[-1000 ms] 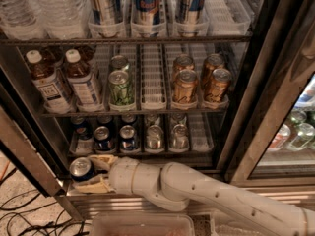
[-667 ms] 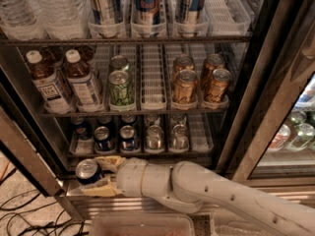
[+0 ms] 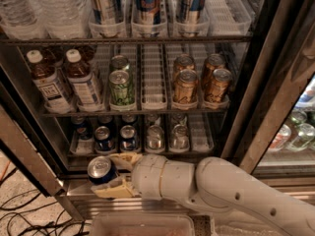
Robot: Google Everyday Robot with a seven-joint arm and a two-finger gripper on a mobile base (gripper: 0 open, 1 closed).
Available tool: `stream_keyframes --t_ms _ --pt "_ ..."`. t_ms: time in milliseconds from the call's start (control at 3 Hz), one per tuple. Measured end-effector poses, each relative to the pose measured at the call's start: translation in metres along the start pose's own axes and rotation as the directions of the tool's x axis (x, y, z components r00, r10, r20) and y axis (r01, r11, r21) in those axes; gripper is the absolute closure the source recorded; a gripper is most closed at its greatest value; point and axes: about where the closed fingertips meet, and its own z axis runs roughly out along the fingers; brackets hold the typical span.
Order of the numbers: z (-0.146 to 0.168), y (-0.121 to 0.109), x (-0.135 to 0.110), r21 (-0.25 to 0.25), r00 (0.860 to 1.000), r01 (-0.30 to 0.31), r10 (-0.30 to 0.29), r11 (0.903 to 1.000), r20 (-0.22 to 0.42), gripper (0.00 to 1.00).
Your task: Pick pepsi can from bottom shelf of fridge
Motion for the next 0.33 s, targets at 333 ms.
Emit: stream_keyframes --t_ms 333 --pt "-0.0225 -0.0032 -0.0207 0.068 0.999 0.049 -0.051 0.9964 0.014 1.00"
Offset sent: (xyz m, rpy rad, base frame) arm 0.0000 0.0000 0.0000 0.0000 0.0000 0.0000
